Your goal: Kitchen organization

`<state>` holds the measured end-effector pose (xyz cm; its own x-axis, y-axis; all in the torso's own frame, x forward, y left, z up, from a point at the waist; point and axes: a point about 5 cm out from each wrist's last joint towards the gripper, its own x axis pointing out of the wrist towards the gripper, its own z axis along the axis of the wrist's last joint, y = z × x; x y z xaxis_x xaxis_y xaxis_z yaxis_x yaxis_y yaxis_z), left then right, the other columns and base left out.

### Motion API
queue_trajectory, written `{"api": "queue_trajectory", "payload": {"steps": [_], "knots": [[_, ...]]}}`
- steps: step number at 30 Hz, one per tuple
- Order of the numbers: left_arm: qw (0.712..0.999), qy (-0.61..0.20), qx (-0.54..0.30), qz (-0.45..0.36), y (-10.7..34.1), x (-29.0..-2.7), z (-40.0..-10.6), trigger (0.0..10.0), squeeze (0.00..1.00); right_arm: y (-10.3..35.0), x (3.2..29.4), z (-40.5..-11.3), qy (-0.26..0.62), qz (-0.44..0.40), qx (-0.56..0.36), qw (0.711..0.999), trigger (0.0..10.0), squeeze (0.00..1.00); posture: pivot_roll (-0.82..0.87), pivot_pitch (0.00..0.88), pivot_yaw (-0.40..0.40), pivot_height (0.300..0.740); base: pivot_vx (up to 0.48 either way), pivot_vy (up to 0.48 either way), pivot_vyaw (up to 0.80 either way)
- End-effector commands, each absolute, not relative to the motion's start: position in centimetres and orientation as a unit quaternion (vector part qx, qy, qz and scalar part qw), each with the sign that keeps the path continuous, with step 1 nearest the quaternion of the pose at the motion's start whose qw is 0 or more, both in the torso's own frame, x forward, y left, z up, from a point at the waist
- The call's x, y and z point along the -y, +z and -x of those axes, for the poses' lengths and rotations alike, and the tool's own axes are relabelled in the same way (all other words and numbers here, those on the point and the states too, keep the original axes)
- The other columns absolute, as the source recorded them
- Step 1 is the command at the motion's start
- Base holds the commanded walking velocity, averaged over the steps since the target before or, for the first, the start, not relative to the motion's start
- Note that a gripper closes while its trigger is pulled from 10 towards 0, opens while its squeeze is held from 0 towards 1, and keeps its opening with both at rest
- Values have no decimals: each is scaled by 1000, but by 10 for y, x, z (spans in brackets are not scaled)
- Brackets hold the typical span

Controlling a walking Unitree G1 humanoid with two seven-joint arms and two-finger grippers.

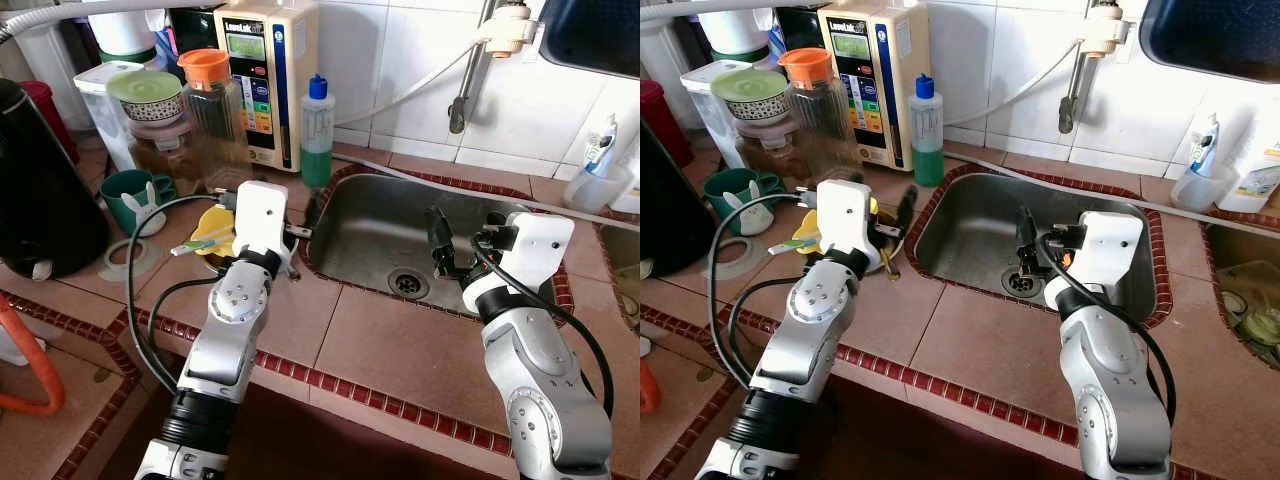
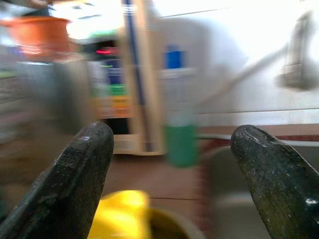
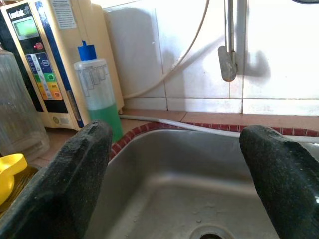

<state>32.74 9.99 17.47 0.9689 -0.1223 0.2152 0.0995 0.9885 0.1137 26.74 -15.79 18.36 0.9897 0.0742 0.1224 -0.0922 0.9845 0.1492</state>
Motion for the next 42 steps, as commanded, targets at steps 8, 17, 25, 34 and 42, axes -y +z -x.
{"api": "queue_trajectory", "payload": {"steps": [8, 17, 25, 34, 42], "knots": [[992, 90, 84, -32, 177, -155, -330, 10000, 0, 180, 152, -266, 81, -81, 41, 993, 10000, 0, 61, 0, -6, 740, 0, 0, 0], [988, 146, 39, -1, 161, -171, -316, 10000, 0, 178, 140, -268, 114, -90, 37, 989, 10000, 0, 80, 0, -16, 740, 0, 0, 0], [991, 131, 9, 31, 155, -163, -314, 10000, 0, 179, 134, -268, 141, -103, 35, 984, 10000, 0, 86, 0, -8, 740, 0, 0, 0], [990, 111, -30, 76, 145, -153, -320, 10000, 0, 179, 106, -252, 273, -136, 7, 952, 10000, 0, 68, 0, -4, 740, 0, 0, 0], [992, 90, -25, 89, 148, -147, -324, 8471, 0, 177, 100, -242, 323, -138, -14, 936, 10000, 0, 59, 0, -2, 740, 0, 0, 0]]}}
